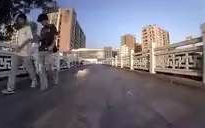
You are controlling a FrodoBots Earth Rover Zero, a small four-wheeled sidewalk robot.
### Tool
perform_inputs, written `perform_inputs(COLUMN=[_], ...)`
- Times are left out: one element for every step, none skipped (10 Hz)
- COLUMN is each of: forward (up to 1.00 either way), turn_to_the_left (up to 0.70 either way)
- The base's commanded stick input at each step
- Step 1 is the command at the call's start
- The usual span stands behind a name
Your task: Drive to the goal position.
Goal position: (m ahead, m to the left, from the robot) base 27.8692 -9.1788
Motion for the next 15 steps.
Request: perform_inputs(forward=[0.45,0.45,0.45,0.45,0.45,0.45,0.45,0.45,0.45,0.45,0.45,0.45,0.45,0.45,0.45], turn_to_the_left=[0.00,0.00,0.00,0.01,0.02,0.02,0.03,0.07,0.23,0.25,0.06,0.00,0.00,0.00,0.00])
